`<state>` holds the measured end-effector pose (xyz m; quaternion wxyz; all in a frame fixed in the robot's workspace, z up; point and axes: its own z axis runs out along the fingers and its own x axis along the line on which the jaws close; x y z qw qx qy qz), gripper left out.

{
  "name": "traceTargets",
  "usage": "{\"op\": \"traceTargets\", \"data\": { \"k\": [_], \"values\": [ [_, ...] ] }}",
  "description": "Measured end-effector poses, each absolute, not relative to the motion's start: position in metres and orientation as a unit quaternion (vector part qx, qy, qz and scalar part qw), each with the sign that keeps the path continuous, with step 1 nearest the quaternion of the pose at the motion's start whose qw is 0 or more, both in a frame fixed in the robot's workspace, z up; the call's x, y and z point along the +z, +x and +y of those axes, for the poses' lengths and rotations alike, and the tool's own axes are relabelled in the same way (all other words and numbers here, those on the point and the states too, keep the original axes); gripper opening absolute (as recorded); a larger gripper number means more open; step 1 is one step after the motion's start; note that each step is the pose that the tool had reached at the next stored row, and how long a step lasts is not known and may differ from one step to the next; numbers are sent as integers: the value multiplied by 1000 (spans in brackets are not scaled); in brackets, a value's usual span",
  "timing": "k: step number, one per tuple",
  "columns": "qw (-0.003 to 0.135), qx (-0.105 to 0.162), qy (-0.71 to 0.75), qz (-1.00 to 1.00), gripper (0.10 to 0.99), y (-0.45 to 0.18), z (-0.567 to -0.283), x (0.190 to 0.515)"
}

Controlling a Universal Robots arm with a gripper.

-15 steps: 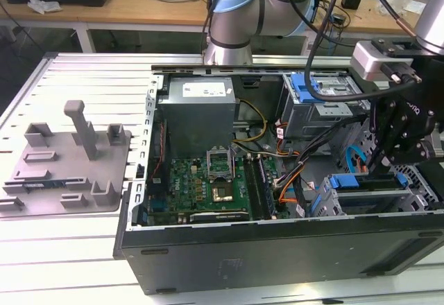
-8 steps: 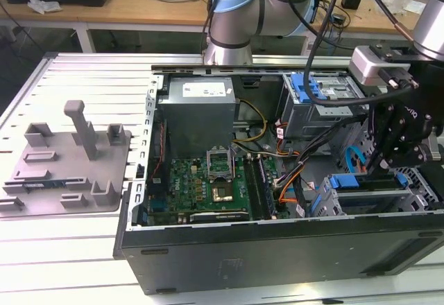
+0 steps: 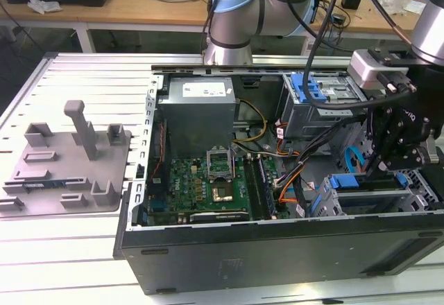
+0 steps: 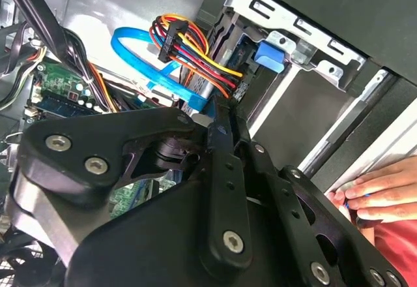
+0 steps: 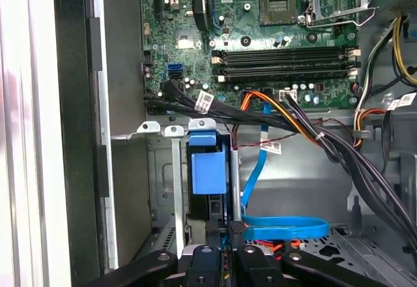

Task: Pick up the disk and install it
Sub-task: 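Insert the second disk wire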

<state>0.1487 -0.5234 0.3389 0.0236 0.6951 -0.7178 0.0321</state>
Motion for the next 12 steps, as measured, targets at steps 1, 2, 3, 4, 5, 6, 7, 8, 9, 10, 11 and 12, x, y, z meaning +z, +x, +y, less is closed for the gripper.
{"op": "traceTargets", "data": {
  "k": [1,2,3,4,5,6,7,8,9,10,11,12],
  "values": [
    [24,32,695,-718,161,149,-523,338],
    [24,32,695,-718,161,149,-523,338],
    [24,31,695,-718,161,149,-523,338],
    [23,31,695,-718,231,149,-523,340],
    [24,32,695,-718,294,149,-523,346],
    [24,32,695,-718,294,149,-523,351],
    [24,32,695,-718,357,149,-523,357],
    [24,32,695,-718,357,149,-523,361],
    [24,32,695,-718,357,149,-523,366],
    [24,32,695,-718,357,149,-523,375],
    [24,32,695,-718,341,149,-522,379],
    [24,32,695,-718,341,149,-522,382]
  ]
}}
